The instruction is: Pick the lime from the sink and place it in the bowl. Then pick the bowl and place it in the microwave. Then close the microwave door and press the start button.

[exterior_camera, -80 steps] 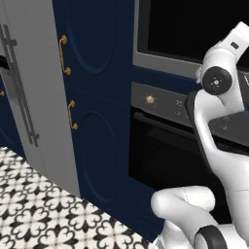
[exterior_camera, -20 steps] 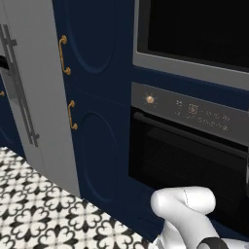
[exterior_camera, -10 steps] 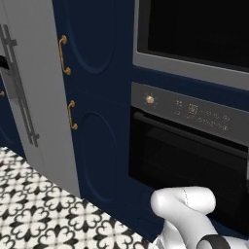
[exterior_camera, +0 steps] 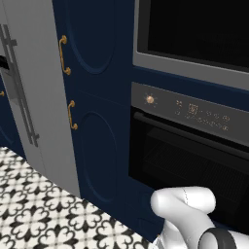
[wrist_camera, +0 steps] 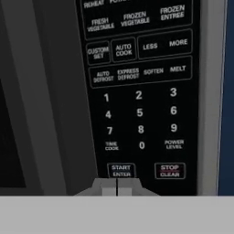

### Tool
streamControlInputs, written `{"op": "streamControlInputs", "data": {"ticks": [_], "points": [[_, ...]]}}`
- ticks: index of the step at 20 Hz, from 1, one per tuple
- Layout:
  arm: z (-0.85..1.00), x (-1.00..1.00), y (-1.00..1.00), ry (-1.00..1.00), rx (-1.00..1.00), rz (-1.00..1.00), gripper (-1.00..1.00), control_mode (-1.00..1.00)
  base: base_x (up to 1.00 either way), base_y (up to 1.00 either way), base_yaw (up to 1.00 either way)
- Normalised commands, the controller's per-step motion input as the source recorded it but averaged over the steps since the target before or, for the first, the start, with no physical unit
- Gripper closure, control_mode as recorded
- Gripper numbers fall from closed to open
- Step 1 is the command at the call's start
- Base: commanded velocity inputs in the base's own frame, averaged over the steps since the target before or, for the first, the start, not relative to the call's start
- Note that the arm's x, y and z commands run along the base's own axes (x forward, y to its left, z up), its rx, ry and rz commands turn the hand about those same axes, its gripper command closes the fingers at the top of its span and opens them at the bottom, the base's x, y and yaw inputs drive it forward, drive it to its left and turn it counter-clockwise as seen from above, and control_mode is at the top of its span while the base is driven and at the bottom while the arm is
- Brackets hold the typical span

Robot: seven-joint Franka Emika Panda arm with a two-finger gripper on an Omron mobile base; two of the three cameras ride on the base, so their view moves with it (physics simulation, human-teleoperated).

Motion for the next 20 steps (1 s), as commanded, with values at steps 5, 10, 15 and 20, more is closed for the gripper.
{"op": "streamControlInputs", "data": {"ticks": [5,10,15,20], "points": [[-0.03,0.25,-0.12,0.0,0.0,0.0,1.0,-1.0,0.0,0.0,0.0],[-0.15,0.15,-0.14,0.0,0.0,0.02,1.0,-1.0,0.0,0.0,0.0],[-0.14,0.04,-0.24,0.0,0.0,0.07,1.0,-1.0,0.0,0.0,0.0],[-0.12,0.22,-0.02,0.0,0.0,0.02,1.0,-1.0,0.0,0.0,0.0]]}}
